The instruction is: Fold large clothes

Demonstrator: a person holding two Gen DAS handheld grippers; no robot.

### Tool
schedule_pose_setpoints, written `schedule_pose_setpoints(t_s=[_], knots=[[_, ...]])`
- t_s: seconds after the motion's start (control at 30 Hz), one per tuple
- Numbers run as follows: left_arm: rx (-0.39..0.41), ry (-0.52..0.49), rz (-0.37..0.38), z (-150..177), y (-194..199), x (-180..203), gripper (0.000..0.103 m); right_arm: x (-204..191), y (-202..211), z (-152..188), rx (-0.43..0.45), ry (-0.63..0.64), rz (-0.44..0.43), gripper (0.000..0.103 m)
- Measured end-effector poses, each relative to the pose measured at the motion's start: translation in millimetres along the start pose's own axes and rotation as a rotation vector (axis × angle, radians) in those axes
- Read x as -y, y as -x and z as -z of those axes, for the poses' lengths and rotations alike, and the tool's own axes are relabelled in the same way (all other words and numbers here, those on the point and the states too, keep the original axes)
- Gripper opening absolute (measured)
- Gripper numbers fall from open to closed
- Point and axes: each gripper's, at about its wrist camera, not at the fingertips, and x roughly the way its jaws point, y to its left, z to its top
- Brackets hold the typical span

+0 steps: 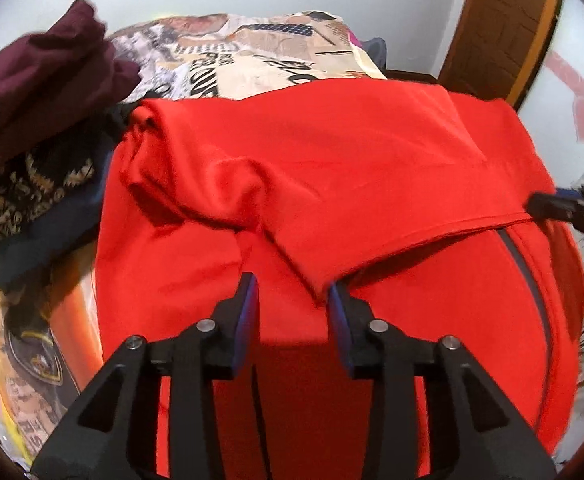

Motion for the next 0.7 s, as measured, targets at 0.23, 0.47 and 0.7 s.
schedule_pose_setpoints(t_s=[0.23, 0.47, 0.7], knots=[[0.061, 0.020, -0.091, 6, 48, -32, 0.059, 14, 39, 18, 0.051, 0.016, 0.129, 0.023], [0.058, 0.086, -0.144, 18, 80, -85, 0.068, 39, 73, 43, 0.101, -0.091, 0.242, 0.063], [-0.080, 0.197, -0.079, 60, 62, -122, 0.068, 58, 79, 75, 0.087, -0.232, 0.229, 0.064]])
